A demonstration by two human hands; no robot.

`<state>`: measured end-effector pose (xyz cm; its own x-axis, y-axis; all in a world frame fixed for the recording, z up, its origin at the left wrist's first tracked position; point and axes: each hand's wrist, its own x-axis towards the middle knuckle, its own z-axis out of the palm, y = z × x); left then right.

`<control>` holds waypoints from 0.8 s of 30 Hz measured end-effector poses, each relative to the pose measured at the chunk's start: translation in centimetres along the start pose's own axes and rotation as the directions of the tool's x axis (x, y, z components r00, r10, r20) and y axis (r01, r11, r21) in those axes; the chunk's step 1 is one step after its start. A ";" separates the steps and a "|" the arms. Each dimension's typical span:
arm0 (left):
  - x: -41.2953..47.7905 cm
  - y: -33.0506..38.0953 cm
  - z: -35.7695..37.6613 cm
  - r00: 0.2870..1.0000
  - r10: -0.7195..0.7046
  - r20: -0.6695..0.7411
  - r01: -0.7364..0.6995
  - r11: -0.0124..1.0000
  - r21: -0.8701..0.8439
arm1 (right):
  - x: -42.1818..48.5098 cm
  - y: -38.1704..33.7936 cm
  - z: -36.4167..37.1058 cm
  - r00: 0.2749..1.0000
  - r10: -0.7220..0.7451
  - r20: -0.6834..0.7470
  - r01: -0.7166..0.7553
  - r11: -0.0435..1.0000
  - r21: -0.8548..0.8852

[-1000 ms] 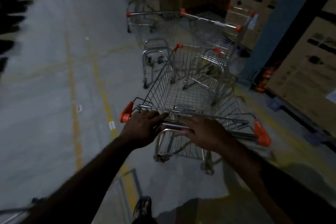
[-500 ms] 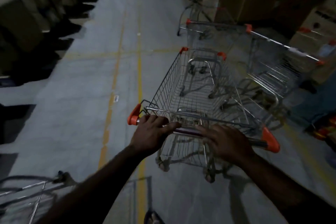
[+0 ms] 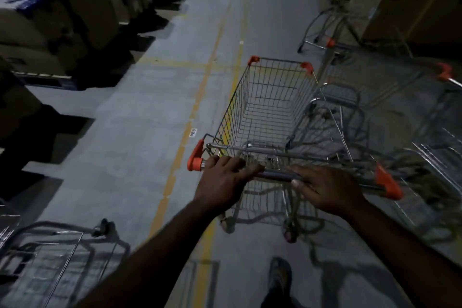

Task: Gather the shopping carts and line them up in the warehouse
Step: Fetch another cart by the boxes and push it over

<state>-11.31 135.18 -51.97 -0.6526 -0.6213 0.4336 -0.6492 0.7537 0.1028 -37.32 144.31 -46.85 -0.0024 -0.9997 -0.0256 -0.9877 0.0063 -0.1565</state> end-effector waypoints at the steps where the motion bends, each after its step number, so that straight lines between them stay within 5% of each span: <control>1: 0.9 -1.0 0.4 1.000 -0.029 0.002 0.029 0.999 0.014 | 2.0 0.3 0.0 1.000 -0.022 -0.001 0.022 1.000 -0.004; 9: 8.4 -7.0 4.0 0.959 -0.282 0.037 0.279 0.958 0.063 | 17.4 3.4 0.6 0.963 -0.263 0.050 0.266 0.962 -0.063; 14: 14.2 -9.4 5.1 0.888 -0.457 0.053 0.448 0.886 0.121 | 26.5 4.6 0.0 0.961 -0.250 0.116 0.270 0.938 -0.217; 24: 19.5 -14.9 6.8 0.746 -0.662 -0.074 0.659 0.717 0.225 | 42.4 2.5 -0.4 0.877 -0.440 0.193 0.458 0.887 -0.058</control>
<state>-17.01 110.43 -51.11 -0.0280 -0.9464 0.3218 -0.9840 0.0828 0.1580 -39.94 101.98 -47.92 0.4630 -0.8745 -0.1445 -0.8862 -0.4538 -0.0930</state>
